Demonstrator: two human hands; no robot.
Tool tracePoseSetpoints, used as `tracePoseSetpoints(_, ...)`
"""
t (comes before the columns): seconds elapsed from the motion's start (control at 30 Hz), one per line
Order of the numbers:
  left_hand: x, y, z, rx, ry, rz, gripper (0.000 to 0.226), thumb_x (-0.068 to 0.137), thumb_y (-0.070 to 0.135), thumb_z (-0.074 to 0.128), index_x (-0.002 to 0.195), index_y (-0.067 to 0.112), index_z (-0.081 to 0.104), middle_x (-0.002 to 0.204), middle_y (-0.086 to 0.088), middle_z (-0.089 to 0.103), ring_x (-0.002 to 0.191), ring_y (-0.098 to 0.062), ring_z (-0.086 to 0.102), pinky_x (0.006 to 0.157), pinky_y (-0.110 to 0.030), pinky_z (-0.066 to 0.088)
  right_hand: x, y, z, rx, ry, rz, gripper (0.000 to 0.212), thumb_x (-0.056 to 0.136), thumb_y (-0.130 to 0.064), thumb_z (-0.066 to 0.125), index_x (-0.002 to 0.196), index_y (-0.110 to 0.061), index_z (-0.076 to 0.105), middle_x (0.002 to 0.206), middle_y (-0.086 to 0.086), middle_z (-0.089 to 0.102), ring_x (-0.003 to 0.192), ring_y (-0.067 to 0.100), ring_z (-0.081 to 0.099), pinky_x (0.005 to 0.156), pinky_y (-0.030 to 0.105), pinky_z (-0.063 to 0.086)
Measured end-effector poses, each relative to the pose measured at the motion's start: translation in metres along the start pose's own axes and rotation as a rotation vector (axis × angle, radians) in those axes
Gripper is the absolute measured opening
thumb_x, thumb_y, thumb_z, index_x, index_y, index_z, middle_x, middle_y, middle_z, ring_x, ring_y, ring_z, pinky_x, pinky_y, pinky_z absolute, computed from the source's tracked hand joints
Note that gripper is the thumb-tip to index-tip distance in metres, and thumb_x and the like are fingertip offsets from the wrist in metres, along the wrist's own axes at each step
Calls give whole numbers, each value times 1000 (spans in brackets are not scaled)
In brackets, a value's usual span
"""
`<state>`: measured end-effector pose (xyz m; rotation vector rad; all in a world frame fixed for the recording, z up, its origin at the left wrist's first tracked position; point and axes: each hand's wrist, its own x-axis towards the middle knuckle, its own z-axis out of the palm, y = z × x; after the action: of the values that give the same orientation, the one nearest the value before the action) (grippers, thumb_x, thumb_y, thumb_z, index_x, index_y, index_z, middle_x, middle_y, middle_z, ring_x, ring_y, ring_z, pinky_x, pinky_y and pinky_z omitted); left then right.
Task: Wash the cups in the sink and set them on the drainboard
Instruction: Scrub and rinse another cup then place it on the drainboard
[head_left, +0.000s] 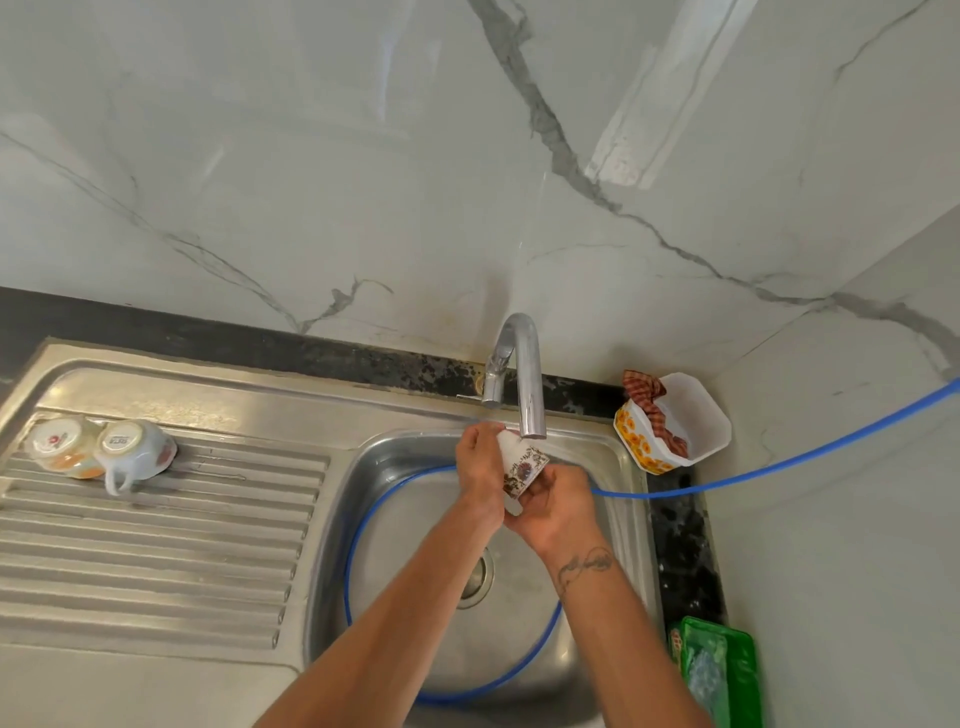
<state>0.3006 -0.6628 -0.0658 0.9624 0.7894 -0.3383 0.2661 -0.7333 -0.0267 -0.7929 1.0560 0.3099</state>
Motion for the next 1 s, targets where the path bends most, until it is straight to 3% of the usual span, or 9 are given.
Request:
tracePoseSetpoints(0.07, -4, -4, -1, 125, 5, 181, 16, 105, 20, 52, 107, 10, 64, 79, -1, 65, 64, -12, 65, 57, -25, 55, -1, -2, -2, 51, -17, 15, 43, 102, -31, 39, 123, -9, 69, 117, 16, 75, 111, 30, 68, 104, 54, 47)
tracePoseSetpoints(0.2, -12, -9, -5, 870, -83, 693, 29, 102, 53, 57, 111, 27, 65, 101, 4, 69, 89, -13, 70, 77, -33, 60, -8, -10, 4, 50, -59, -53, 39, 108, -38, 50, 124, -9, 70, 113, 17, 78, 109, 29, 73, 96, 46, 58)
tracePoseSetpoints(0.3, -19, 5, -2, 1155, -90, 763, 32, 106, 43, 52, 110, 13, 65, 101, -7, 68, 86, -25, 71, 78, -43, 63, -9, -13, 7, -51, -68, -84, 30, 108, -30, 55, 114, -7, 72, 102, 15, 78, 97, 27, 74, 90, 45, 60)
tracePoseSetpoints(0.37, -14, 22, 0, 1237, -89, 594, 29, 107, 34, 50, 113, 9, 65, 100, -10, 69, 89, -30, 71, 81, -42, 61, -6, -11, 5, -226, -81, -175, 26, 107, -26, 57, 114, -6, 72, 102, 17, 78, 97, 29, 74, 94, 50, 60)
tracePoseSetpoints(0.43, -9, 38, -2, 1153, -130, 282, 35, 109, 33, 47, 123, 5, 63, 109, -14, 70, 100, -34, 70, 83, -40, 58, -5, -10, 2, -433, -121, -285, 21, 106, -23, 58, 115, -9, 72, 105, 16, 78, 100, 31, 74, 94, 53, 61)
tracePoseSetpoints(0.57, -8, 43, -8, 280, -151, -208, 28, 106, 34, 56, 114, 10, 66, 101, -16, 73, 90, -30, 72, 77, -46, 63, -4, -12, 5, -1024, -154, -617, 28, 107, -37, 55, 108, -13, 71, 98, 10, 75, 96, 28, 74, 80, 38, 62)
tracePoseSetpoints(0.73, -9, 23, -22, -187, -179, -241, 34, 97, 38, 65, 80, 8, 68, 63, -9, 68, 57, -21, 69, 59, -30, 58, -14, 9, 7, -1451, -205, -917, 35, 111, -44, 37, 114, -20, 63, 97, 2, 73, 88, 15, 70, 80, 36, 58)
tracePoseSetpoints(0.87, -8, 30, -28, -152, -61, -299, 26, 95, 29, 73, 93, 4, 70, 75, -12, 69, 67, -25, 68, 68, -37, 57, -14, 9, -19, -1890, -268, -1040, 49, 112, -46, 19, 131, -25, 59, 130, 0, 67, 125, 16, 59, 113, 54, 40)
tracePoseSetpoints(1.0, -9, 31, -16, -62, -183, -255, 39, 98, 26, 55, 62, 14, 63, 50, -2, 57, 45, -15, 58, 51, -26, 49, -14, 12, -10, -1582, -258, -1011, 56, 108, -59, 20, 139, -26, 53, 132, 1, 66, 121, 18, 61, 105, 48, 48)
